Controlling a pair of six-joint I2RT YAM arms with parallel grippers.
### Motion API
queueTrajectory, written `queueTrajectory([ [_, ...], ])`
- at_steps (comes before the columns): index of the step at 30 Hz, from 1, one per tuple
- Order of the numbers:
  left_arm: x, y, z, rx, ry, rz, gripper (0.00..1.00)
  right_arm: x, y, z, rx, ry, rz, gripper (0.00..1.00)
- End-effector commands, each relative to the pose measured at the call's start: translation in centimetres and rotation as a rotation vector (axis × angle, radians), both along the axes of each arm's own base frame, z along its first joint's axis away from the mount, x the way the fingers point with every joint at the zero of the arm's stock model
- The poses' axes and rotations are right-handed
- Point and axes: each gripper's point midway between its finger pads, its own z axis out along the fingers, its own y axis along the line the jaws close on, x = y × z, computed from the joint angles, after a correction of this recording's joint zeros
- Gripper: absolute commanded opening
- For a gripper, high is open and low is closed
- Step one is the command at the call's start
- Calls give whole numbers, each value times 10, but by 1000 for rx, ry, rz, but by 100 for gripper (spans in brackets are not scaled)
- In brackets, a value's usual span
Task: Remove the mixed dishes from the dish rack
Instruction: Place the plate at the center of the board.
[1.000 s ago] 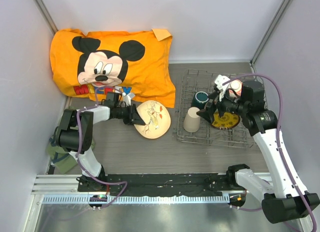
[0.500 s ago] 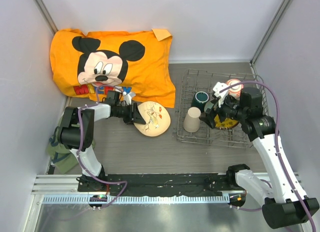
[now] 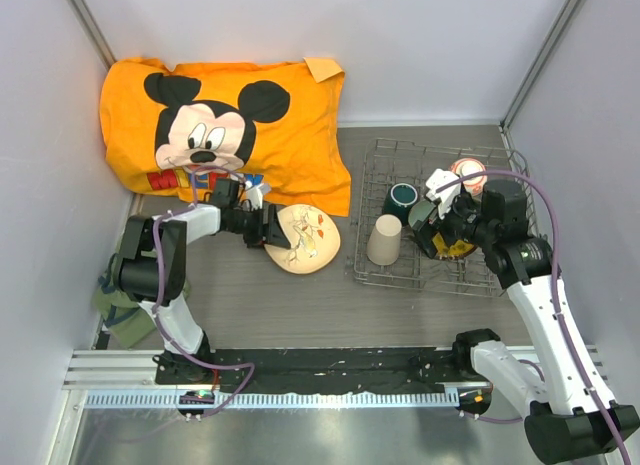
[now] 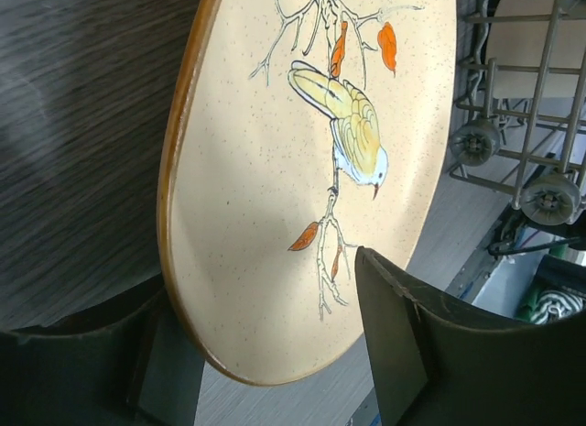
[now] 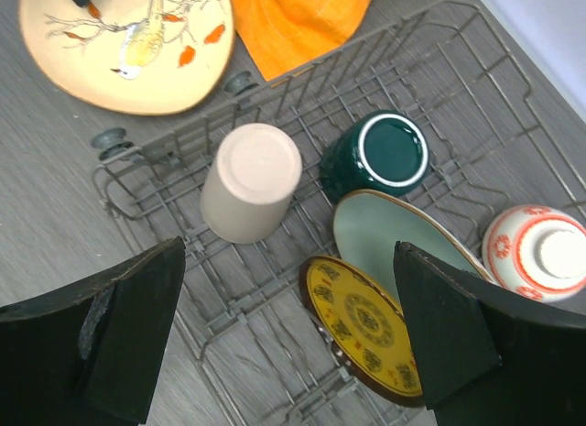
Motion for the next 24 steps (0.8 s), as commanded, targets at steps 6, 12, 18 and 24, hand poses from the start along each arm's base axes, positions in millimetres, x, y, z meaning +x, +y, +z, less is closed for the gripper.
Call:
queueTrajectory([
  [6, 20, 25, 7, 176, -110, 46, 72, 22, -40, 7, -177, -86, -170, 100],
  [12, 21, 33, 4, 231, -108, 60, 73, 33, -61, 15, -279, -126, -243, 100],
  [18, 26, 48, 1, 323, -132, 87, 75, 49, -87, 32, -440, -188, -304, 99],
  [24, 35, 61, 16, 394, -210, 99, 81, 64, -104, 44, -612, -203, -298, 97],
])
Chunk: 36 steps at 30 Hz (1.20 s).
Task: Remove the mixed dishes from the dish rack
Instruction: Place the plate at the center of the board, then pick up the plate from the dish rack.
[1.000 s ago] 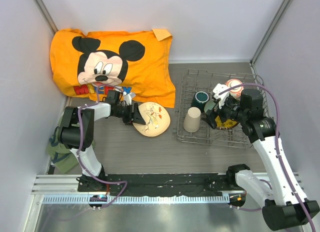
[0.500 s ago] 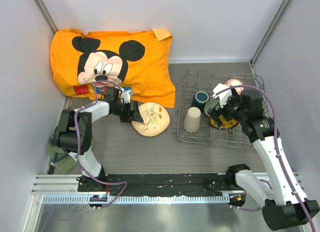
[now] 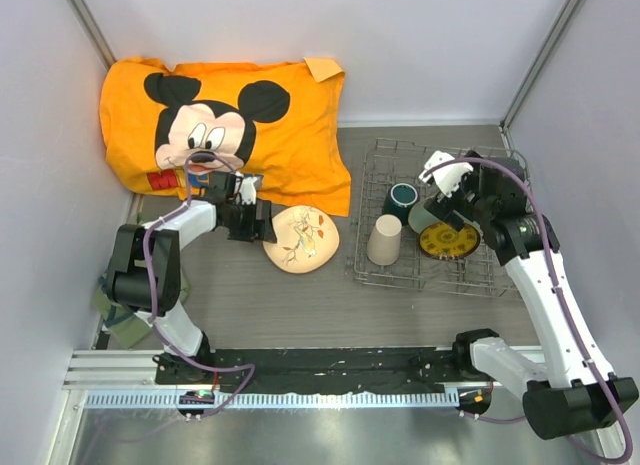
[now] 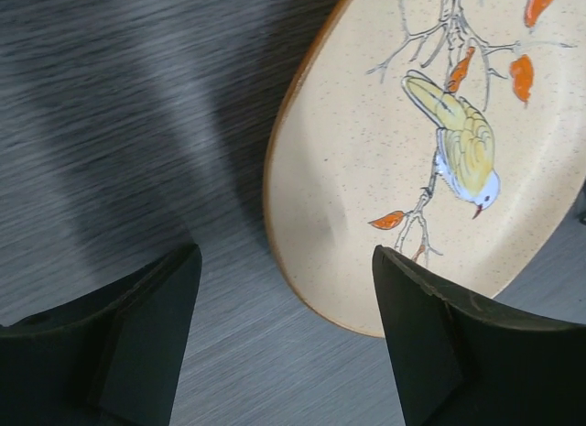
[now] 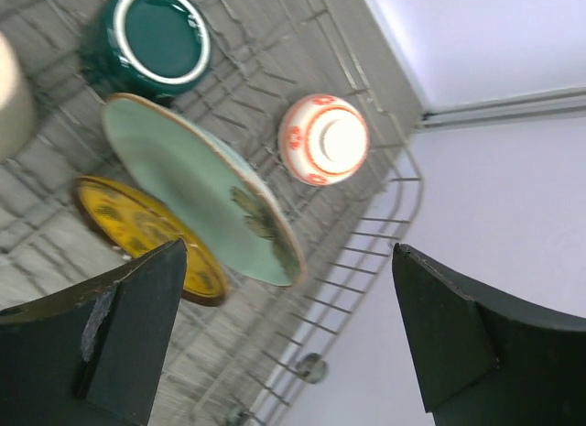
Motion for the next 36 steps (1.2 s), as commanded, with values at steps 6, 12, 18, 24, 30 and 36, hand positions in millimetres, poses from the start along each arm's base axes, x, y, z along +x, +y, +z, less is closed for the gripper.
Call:
queueTrajectory([
  [6, 19, 23, 41, 134, -161, 1, 86, 22, -23, 11, -259, 72, 21, 93],
  [12, 27, 30, 66, 163, -252, 10, 90, 26, -23, -3, -312, 143, 60, 91],
  [18, 30, 31, 82, 169, -303, 12, 93, 27, -20, -22, -323, 198, 96, 90],
  [24, 32, 32, 87, 172, -326, 10, 97, 38, -20, -39, -326, 231, 107, 82],
  [30, 34, 33, 95, 175, -358, 12, 97, 51, -18, -55, -309, 247, 113, 78],
  [36, 34, 33, 98, 179, -371, 10, 97, 62, -18, -69, -297, 268, 117, 68],
])
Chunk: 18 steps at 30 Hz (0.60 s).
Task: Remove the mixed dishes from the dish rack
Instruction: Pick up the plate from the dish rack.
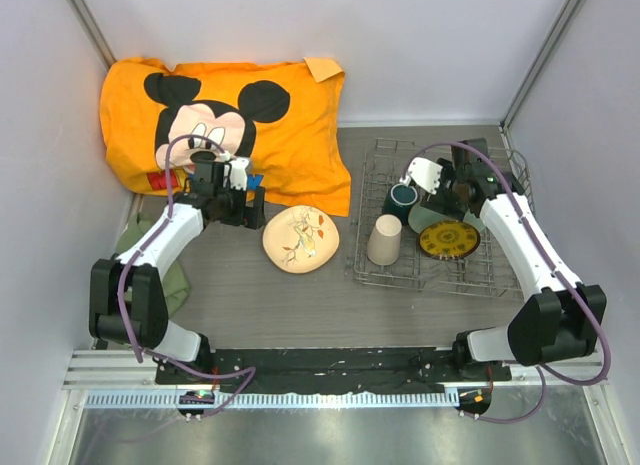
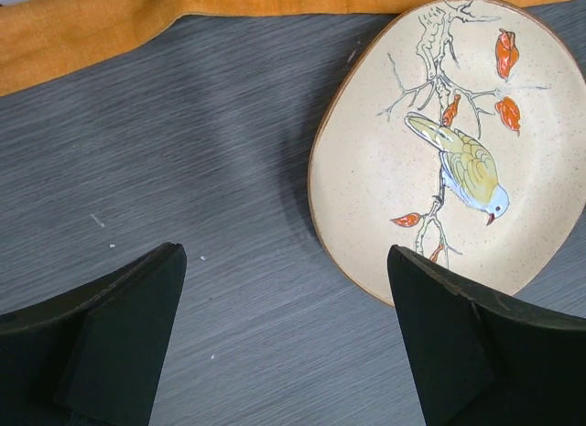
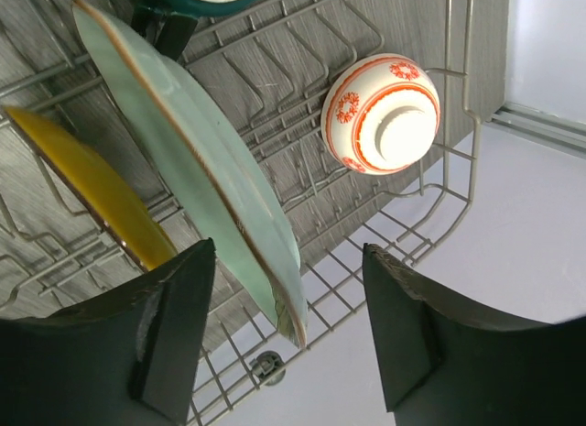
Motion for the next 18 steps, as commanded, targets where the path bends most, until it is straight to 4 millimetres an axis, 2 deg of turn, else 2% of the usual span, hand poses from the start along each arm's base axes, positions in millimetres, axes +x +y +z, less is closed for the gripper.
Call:
queueTrajectory([
  [1, 14, 0, 27, 2, -96, -5, 97, 15, 2, -1, 18, -32, 7, 67],
  [9, 15, 0, 24, 2, -89, -8, 97, 19, -2, -17, 19, 2, -1, 54],
  [18, 15, 0, 23, 1, -87, -9, 97, 20, -5, -22, 15, 10, 1, 37],
])
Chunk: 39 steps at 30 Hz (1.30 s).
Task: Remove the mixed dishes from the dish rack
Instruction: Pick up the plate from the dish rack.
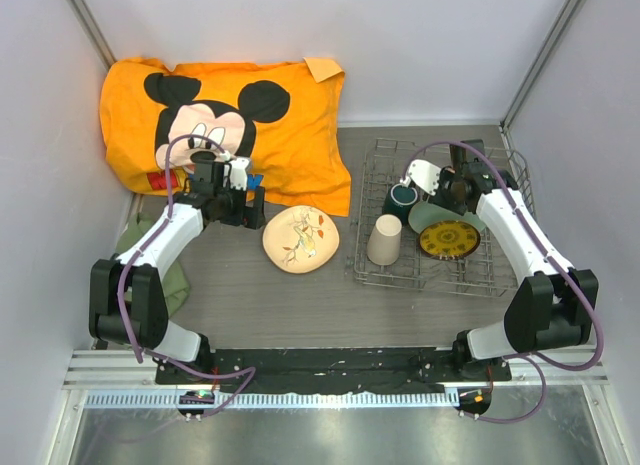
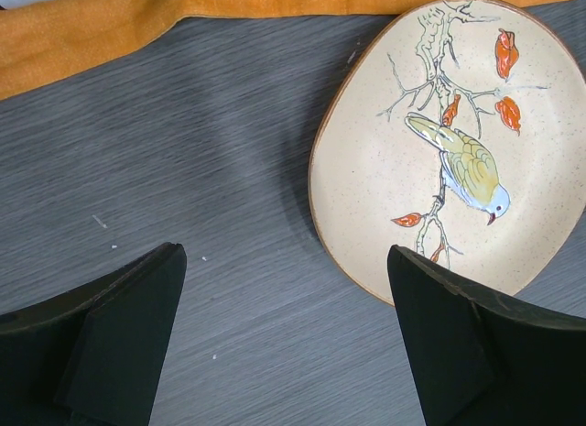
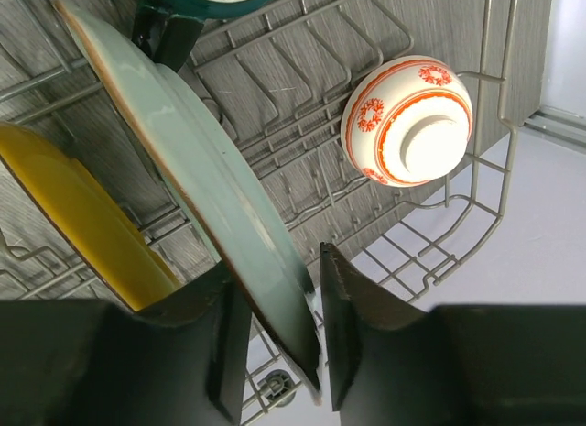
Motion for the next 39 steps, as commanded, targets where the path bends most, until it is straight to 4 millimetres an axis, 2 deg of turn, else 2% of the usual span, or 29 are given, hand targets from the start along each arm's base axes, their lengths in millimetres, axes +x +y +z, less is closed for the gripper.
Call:
queueTrajectory([
  [1, 14, 0, 21, -1, -79, -3, 97, 9, 0, 6, 4, -41, 15, 35],
  [6, 14, -1, 22, -5, -81, -4, 97, 8, -1, 12, -2, -57, 22, 27],
  [12, 15, -1, 23, -5, -83, -4, 97, 7, -3, 21, -19, -82, 36, 23],
  [19, 15, -1, 25, -7, -87, -5, 97, 5, -6, 43, -48, -135, 68, 15],
  [27, 15, -2, 26, -12, -89, -7, 97, 3, -11, 70, -65, -184, 88, 1],
  [36, 16, -3, 28, -14, -92, -10, 97, 6, -15, 100, -82, -228, 94, 1],
  [39, 16, -3, 28, -14, -94, -12, 97, 7, -7, 112, -52, -245, 122, 1],
])
